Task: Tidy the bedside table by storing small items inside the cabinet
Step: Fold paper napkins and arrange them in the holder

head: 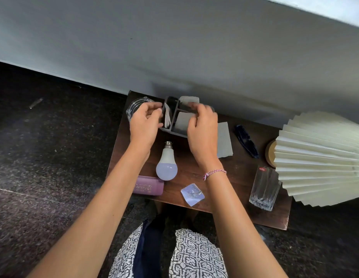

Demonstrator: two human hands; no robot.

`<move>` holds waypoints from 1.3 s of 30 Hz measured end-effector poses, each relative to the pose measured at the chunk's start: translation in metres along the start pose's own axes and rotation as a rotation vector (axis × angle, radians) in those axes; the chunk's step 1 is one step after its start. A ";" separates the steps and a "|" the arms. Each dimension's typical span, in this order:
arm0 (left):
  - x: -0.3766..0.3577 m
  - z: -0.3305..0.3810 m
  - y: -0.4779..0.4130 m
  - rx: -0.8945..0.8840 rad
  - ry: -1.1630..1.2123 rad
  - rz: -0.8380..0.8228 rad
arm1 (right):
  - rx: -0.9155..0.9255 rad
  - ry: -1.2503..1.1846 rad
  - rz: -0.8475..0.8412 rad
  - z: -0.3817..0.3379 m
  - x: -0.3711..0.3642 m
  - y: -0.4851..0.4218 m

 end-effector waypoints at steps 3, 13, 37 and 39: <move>0.001 -0.002 0.007 -0.011 -0.017 0.066 | 0.006 0.114 -0.112 0.009 -0.005 0.003; -0.013 -0.008 0.044 -0.076 -0.100 0.101 | 0.007 0.001 -0.092 0.019 0.000 0.036; -0.168 -0.071 0.081 0.375 -0.005 -0.335 | -0.252 -0.009 -0.070 0.142 0.042 0.073; -0.172 -0.076 0.074 0.412 0.006 -0.326 | -0.260 -0.008 -0.117 0.149 0.034 0.072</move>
Point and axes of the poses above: each hand's wrist, its own y-axis away from the middle knuckle, its own x-axis out of the back of the hand, z = x × y, the point moved 8 cm from there along -y, towards the middle knuckle, and after that the axes turned 13 degrees about x, right-handed, at the moved point
